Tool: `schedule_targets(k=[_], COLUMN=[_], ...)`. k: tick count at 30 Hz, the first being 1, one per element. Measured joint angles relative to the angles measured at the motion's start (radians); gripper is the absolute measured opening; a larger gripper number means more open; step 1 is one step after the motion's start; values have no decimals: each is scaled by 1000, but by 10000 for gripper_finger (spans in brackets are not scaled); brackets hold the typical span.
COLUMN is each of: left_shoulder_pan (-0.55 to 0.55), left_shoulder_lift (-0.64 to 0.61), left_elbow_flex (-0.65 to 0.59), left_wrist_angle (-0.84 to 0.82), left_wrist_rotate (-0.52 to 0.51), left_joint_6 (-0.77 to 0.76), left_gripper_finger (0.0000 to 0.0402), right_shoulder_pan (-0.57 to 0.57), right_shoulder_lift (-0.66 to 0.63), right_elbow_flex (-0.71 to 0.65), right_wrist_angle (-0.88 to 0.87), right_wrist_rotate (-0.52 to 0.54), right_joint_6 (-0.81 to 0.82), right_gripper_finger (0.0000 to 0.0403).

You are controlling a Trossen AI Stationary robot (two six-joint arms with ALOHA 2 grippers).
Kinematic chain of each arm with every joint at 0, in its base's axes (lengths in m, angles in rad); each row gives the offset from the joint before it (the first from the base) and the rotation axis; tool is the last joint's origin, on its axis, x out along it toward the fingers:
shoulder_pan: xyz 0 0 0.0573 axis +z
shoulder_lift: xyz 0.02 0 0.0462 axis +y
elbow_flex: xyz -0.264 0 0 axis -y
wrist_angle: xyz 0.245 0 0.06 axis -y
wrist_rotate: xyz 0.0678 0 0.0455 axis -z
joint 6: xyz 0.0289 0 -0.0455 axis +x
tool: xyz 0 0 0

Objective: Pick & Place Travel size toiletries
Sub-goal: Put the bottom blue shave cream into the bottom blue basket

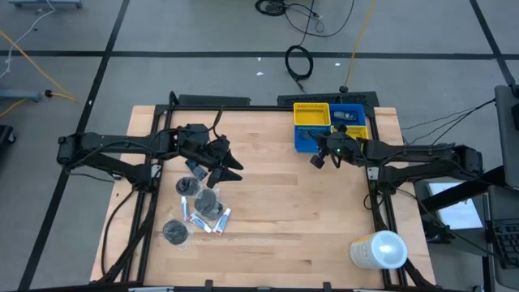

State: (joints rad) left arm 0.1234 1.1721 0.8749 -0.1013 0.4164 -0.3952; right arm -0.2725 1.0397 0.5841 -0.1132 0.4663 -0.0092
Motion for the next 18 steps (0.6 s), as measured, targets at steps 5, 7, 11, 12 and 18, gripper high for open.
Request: schedule_targets(k=[5, 7, 11, 12, 18], left_shoulder_pan=[0, 0, 0, 0, 0], left_shoulder_lift=[0, 0, 0, 0, 0], left_elbow_flex=[0, 0, 0, 0, 0], left_wrist_angle=[0, 0, 0, 0, 0], left_wrist_rotate=[0, 0, 0, 0, 0], left_joint_6=[2, 2, 2, 2, 2], left_gripper_finger=[227, 227, 227, 227, 227], right_shoulder_pan=[-29, -37, -42, -42, -42], right_shoulder_lift=[0, 0, 0, 0, 0], right_elbow_flex=[-46, -64, -87, -88, -88], right_wrist_angle=[66, 102, 155, 154, 153], right_wrist_rotate=[2, 0, 0, 0, 0], right_joint_6=[2, 3, 3, 2, -1], right_gripper_finger=[0, 2, 10, 12, 29])
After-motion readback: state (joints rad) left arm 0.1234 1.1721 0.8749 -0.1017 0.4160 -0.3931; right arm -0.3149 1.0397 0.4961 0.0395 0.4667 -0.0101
